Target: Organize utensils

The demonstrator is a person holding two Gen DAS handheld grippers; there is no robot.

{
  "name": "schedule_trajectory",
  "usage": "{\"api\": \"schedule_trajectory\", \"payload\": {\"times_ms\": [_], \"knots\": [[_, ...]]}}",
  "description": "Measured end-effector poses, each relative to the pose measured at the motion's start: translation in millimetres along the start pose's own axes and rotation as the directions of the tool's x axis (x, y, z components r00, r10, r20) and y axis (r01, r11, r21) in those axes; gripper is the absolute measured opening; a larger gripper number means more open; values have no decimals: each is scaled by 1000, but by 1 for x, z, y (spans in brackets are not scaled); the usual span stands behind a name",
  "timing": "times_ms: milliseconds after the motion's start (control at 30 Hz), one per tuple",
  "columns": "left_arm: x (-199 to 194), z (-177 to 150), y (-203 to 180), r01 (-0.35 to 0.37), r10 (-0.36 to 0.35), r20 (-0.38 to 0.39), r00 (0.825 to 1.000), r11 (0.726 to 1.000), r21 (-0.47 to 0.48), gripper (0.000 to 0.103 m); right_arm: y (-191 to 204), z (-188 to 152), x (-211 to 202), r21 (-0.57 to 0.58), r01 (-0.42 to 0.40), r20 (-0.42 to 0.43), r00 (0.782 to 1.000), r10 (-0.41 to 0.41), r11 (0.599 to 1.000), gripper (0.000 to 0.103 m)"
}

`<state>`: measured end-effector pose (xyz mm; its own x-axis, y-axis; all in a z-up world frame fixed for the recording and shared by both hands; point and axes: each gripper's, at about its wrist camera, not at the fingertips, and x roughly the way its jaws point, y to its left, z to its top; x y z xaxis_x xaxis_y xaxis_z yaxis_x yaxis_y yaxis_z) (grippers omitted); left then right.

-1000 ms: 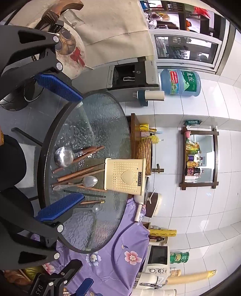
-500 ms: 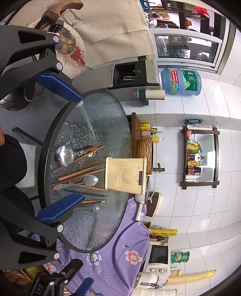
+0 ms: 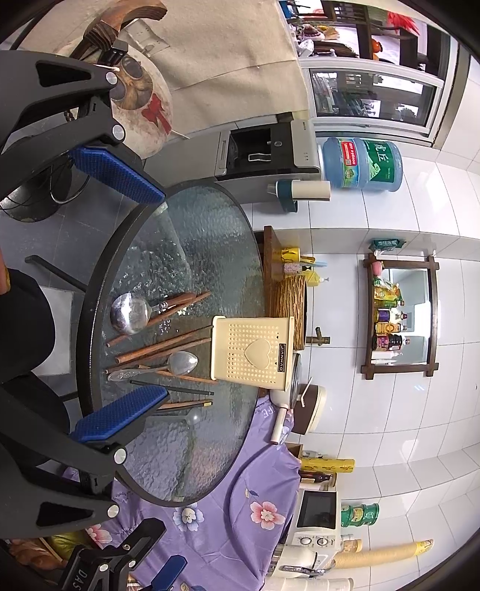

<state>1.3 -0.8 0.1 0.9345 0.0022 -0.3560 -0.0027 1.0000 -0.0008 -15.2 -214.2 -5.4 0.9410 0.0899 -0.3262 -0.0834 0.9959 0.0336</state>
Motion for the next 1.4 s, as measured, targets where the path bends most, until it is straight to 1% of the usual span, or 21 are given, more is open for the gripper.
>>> {"api": "schedule_trajectory", "payload": {"times_ms": [1400], "knots": [[2,-3,-1,0,0,-5,1000,1000,6,97,0,-1,2,3,-3,-7,1000,3,1000,98]]}}
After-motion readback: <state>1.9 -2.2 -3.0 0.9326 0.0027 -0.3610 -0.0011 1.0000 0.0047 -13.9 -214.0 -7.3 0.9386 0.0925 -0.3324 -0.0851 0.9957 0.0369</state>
